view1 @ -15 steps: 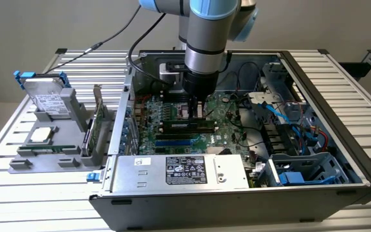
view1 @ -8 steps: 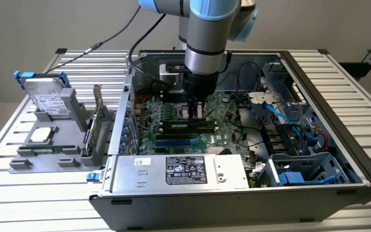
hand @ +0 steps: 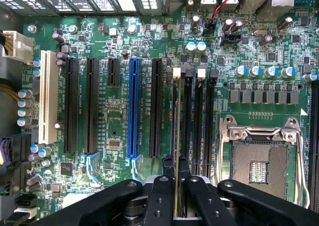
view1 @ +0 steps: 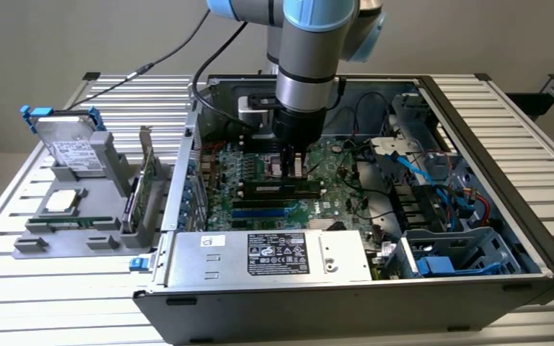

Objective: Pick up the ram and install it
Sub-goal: 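Insert the ram into the slot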

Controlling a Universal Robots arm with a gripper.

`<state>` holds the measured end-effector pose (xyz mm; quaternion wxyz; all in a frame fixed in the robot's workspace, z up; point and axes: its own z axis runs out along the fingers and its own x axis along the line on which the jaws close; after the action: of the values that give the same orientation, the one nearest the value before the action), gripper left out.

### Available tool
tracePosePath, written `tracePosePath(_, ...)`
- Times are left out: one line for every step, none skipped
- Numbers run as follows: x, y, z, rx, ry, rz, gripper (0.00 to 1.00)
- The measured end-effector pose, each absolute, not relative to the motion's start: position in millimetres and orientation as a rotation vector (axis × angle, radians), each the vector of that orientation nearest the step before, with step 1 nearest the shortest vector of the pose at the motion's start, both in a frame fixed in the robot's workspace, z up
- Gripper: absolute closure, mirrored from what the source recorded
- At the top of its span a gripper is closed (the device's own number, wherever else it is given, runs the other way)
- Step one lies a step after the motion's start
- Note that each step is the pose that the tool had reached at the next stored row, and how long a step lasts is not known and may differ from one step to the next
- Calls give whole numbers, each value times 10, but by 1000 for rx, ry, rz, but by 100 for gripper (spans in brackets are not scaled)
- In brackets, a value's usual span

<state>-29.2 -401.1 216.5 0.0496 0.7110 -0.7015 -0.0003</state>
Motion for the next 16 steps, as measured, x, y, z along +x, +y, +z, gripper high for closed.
tracePosePath(-292,-4011,2165,2166,-2137,-1,86)
tracePosePath(-292,-4011,2165,2166,-2137,-1,86)
tracePosePath(-292,-4011,2164,2166,-2137,0,86)
tracePosePath(-292,-4011,2163,2165,-2137,0,86)
tracePosePath(-292,-4011,2163,2165,-2136,0,86)
tracePosePath(-292,-4011,2162,2165,-2136,0,86)
tracePosePath(-294,-4011,2160,2165,-2136,0,86)
tracePosePath(-295,-4011,2157,2166,-2136,0,86)
tracePosePath(-296,-4010,2152,2167,-2135,1,86)
tracePosePath(-297,-4011,2149,2167,-2134,2,86)
tracePosePath(-297,-4011,2148,2167,-2133,2,86)
tracePosePath(-298,-4012,2147,2167,-2132,2,86)
tracePosePath(-298,-4012,2147,2167,-2132,3,86)
tracePosePath(-298,-4011,2147,2167,-2132,3,86)
tracePosePath(-298,-4011,2146,2167,-2132,3,86)
tracePosePath(-298,-4011,2146,2167,-2132,3,86)
